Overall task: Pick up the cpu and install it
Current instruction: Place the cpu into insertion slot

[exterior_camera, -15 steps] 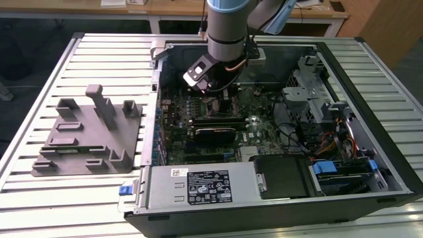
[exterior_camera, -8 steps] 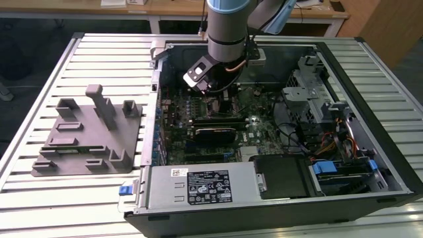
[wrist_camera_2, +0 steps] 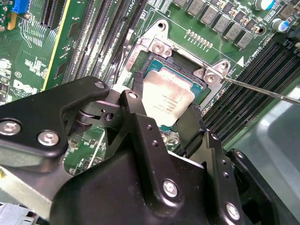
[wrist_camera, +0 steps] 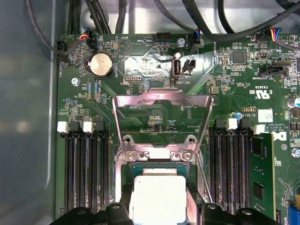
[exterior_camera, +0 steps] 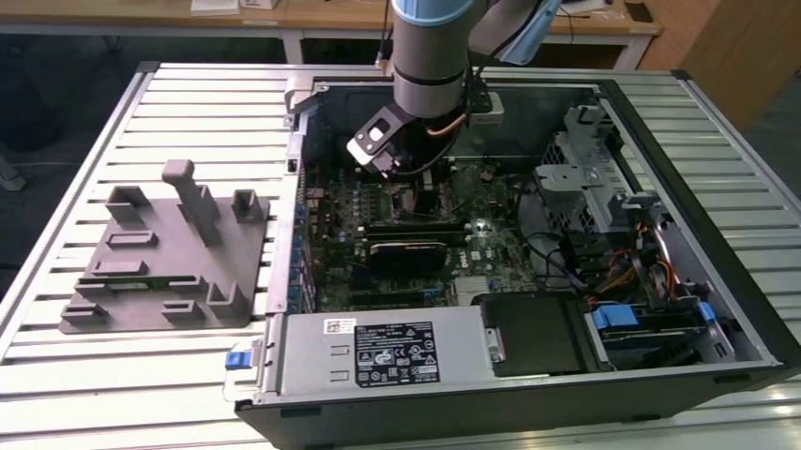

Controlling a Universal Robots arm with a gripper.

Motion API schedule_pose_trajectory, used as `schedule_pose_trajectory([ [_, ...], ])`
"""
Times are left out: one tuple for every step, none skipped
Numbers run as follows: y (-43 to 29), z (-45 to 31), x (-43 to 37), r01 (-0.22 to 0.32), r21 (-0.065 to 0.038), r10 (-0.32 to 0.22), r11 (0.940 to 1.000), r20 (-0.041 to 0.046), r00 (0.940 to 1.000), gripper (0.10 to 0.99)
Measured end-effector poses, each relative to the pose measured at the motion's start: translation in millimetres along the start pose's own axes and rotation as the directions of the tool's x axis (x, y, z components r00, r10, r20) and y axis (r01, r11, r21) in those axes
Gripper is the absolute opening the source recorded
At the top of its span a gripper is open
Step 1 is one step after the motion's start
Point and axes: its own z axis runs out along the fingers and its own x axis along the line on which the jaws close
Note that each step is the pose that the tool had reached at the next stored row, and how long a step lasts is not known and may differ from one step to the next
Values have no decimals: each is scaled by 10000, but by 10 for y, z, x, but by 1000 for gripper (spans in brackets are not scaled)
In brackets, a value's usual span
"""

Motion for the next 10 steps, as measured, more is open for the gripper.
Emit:
schedule_pose_trajectory([
  [0,0,0,0,0,0,10000,0,10000,533],
  [0,0,0,0,0,0,10000,0,10000,533],
  [0,0,0,1,0,-1,10000,0,10000,533],
  [0,0,0,1,-1,-1,10000,-1,10000,533],
  [0,0,0,2,-1,-2,10000,-1,10000,545],
  [0,0,0,1,-1,-1,10000,-1,10000,545],
  [0,0,0,1,-1,-1,10000,-1,10000,608],
  [0,0,0,2,-1,-2,10000,-1,10000,608],
  [0,0,0,2,0,-2,10000,-1,10000,608],
  [0,0,0,2,0,-2,10000,-1,10000,608],
])
